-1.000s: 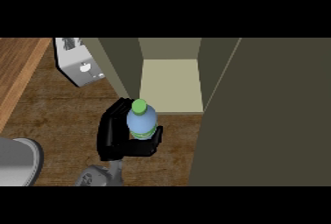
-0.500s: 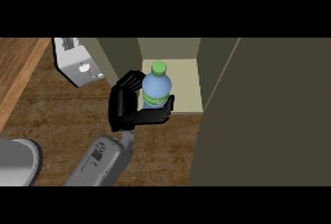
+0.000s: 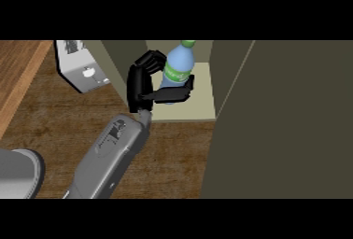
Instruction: Pick up the bottled water, place it into the cabinet and close the cabinet
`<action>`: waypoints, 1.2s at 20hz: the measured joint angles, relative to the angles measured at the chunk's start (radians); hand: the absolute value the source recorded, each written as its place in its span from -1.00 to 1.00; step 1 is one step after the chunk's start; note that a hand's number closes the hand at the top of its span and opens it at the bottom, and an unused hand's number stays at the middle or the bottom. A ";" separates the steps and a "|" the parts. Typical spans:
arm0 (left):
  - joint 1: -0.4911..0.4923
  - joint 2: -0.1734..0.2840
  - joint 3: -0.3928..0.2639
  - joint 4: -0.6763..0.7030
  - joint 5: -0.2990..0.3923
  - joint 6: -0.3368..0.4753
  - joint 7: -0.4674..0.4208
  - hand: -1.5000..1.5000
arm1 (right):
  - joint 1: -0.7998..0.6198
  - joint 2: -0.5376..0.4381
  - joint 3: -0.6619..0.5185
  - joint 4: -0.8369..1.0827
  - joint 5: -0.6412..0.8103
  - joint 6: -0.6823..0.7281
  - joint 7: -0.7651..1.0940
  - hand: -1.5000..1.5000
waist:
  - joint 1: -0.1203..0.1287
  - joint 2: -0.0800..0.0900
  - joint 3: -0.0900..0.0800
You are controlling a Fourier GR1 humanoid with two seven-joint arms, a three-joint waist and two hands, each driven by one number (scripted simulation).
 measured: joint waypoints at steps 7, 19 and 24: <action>-0.113 0.004 0.048 0.235 0.003 0.014 -0.070 1.00 | -0.001 0.003 0.009 -0.001 -0.007 -0.004 -0.005 -1.00 | -0.006 0.002 0.000; -0.306 0.001 0.081 0.601 -0.038 0.102 -0.116 1.00 | -0.013 0.001 0.004 0.001 -0.026 0.007 -0.010 -1.00 | -0.017 0.006 0.000; -0.330 -0.001 0.108 0.712 -0.013 0.113 -0.181 1.00 | -0.007 -0.002 0.012 0.001 -0.029 0.006 -0.024 -1.00 | -0.028 0.009 -0.001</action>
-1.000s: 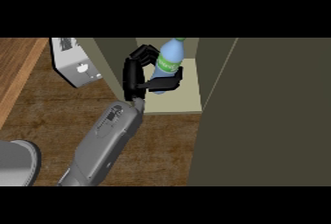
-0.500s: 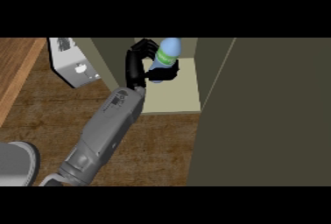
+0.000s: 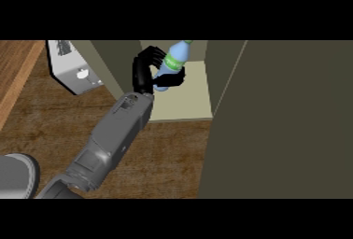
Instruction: Pick up the bottled water, place it into the cabinet and close the cabinet
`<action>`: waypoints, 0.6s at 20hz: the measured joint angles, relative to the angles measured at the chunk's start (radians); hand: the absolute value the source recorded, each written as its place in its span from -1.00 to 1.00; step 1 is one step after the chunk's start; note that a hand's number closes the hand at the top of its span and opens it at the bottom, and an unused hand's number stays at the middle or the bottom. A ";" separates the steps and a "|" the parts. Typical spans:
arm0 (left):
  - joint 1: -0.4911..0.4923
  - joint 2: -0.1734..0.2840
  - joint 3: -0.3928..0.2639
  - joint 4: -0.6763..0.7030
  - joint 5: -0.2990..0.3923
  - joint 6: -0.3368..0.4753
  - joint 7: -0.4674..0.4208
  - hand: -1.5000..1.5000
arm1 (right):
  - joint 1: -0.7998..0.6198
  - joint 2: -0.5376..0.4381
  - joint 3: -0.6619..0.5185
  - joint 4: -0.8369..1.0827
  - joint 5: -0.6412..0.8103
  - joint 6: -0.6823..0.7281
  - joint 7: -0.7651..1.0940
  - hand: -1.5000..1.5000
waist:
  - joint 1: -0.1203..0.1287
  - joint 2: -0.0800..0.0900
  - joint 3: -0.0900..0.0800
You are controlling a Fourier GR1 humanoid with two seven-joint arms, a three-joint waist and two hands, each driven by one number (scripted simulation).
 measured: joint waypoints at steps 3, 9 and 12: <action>-0.017 0.007 0.028 0.056 0.010 -0.007 -0.036 1.00 | 0.005 -0.008 -0.002 -0.001 -0.003 0.002 -0.004 -1.00 | -0.005 0.002 0.000; -0.052 0.000 0.057 0.150 -0.006 0.002 -0.099 -1.00 | 0.000 -0.008 0.003 0.002 -0.006 -0.005 -0.009 -1.00 | -0.010 0.003 0.001; -0.074 0.000 0.059 0.198 -0.022 0.023 -0.102 -1.00 | -0.002 -0.011 0.006 0.001 -0.006 -0.009 -0.013 -1.00 | -0.015 0.004 0.000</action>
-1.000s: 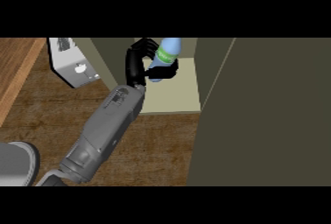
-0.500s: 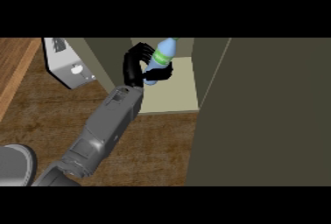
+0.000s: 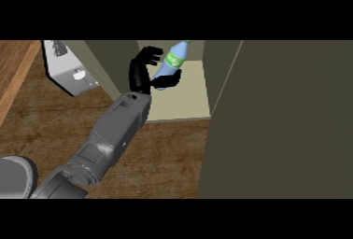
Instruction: Pick up the bottled water, place it into the cabinet and close the cabinet
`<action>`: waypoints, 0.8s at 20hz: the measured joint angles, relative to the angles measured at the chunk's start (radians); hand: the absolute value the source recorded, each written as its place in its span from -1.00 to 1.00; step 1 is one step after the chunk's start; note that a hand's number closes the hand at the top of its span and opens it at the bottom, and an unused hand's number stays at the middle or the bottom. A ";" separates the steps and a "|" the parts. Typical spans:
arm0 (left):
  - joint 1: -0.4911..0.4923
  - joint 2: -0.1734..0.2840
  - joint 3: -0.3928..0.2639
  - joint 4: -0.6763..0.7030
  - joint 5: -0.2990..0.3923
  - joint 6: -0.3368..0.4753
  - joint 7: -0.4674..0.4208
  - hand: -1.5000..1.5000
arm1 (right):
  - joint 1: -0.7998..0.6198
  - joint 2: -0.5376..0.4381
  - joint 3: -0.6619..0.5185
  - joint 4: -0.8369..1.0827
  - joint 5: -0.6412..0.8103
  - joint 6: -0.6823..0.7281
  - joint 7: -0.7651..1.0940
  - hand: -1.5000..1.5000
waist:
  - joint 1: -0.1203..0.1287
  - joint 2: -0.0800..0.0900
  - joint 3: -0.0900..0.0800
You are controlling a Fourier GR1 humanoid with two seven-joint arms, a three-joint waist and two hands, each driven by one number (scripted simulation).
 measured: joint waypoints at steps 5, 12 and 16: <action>-0.026 0.003 -0.020 0.075 -0.041 0.045 0.009 -1.00 | 0.007 -0.010 0.004 0.001 -0.005 0.004 -0.022 -1.00 | -0.013 0.003 0.001; -0.037 -0.002 -0.024 0.106 -0.062 0.085 0.009 -1.00 | 0.004 -0.024 0.000 -0.002 -0.010 0.004 -0.027 -1.00 | -0.015 0.004 -0.001; -0.022 -0.002 -0.012 0.089 -0.060 0.075 -0.028 -1.00 | 0.013 -0.030 0.006 0.000 -0.013 0.003 -0.040 -1.00 | -0.014 0.004 0.000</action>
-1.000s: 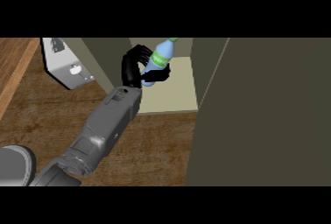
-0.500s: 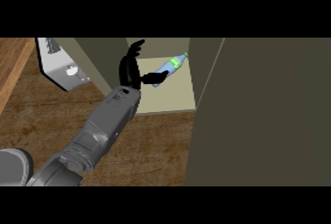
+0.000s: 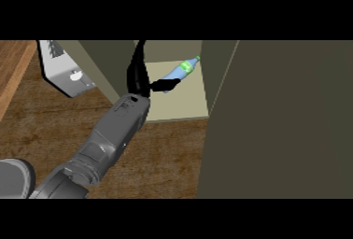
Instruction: Pick up the bottled water, place it into the cabinet and close the cabinet
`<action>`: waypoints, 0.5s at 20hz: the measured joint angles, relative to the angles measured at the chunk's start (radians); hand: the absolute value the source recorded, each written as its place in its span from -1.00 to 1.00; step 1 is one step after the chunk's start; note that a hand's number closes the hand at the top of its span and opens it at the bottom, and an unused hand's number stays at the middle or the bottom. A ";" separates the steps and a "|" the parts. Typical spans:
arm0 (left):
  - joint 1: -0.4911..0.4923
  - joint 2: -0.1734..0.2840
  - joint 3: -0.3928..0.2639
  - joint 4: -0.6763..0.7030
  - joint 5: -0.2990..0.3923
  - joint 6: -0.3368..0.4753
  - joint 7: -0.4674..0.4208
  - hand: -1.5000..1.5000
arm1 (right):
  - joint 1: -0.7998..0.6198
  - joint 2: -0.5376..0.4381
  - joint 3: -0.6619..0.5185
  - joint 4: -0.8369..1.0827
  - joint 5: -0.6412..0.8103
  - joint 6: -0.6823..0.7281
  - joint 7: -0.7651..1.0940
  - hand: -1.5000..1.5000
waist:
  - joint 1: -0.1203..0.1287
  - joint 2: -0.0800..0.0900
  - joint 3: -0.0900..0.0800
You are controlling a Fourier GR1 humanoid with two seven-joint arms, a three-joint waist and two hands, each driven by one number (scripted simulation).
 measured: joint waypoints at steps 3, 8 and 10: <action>0.008 0.000 0.006 -0.017 0.006 -0.046 -0.019 -1.00 | -0.018 0.006 -0.007 -0.001 -0.002 -0.003 0.018 -1.00 | 0.007 -0.001 -0.001; 0.045 0.001 0.054 -0.091 0.054 -0.166 -0.123 1.00 | -0.019 -0.002 -0.003 -0.003 -0.003 -0.007 0.022 -1.00 | 0.015 -0.003 -0.002; 0.060 0.001 0.073 -0.120 0.078 -0.233 -0.162 1.00 | -0.014 -0.006 -0.001 -0.004 -0.004 -0.008 0.022 -1.00 | 0.019 -0.005 -0.002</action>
